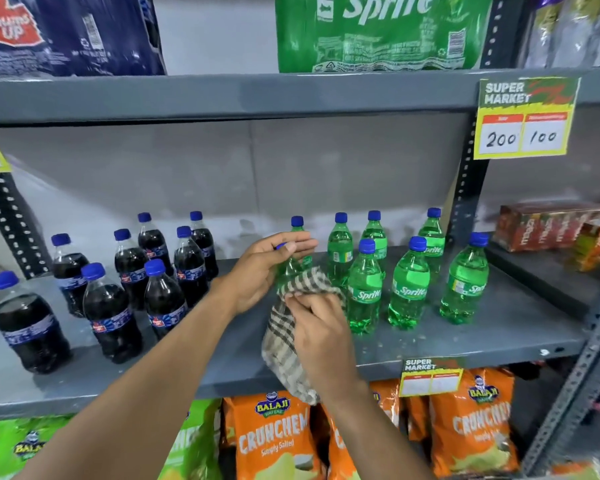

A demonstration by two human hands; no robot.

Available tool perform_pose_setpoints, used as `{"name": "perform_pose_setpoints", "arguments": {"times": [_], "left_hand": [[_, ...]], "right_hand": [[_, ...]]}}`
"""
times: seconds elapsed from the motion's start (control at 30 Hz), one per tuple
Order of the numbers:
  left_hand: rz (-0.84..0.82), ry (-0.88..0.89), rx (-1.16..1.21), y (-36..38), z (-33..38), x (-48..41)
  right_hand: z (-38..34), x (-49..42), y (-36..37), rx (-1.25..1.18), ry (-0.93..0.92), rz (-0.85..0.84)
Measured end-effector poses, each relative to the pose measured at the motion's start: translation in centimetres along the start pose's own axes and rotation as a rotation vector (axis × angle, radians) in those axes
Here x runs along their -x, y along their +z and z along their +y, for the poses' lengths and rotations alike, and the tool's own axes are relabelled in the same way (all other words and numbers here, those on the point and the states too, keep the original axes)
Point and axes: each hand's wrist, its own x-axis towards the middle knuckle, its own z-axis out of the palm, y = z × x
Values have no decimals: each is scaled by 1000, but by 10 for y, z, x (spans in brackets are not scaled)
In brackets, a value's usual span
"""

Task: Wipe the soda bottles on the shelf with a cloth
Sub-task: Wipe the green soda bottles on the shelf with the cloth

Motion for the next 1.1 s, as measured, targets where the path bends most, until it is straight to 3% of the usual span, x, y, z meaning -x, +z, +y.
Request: {"name": "perform_pose_setpoints", "arguments": {"times": [0.17, 0.5, 0.63, 0.87, 1.1], "left_hand": [[-23, 33, -67, 1, 1, 4], [-139, -3, -315, 10, 19, 1], [-189, -37, -241, 13, 17, 1], [-242, 0, -144, 11, 14, 2], [-283, -32, -58, 2, 11, 2]], "right_hand": [[3, 32, -2, 47, 63, -157], [-18, -17, -13, -121, 142, 133], [-19, -18, -14, -70, 137, 117], [-15, 31, -8, 8, 155, -58], [-29, -14, -11, -30, 152, 105]]}}
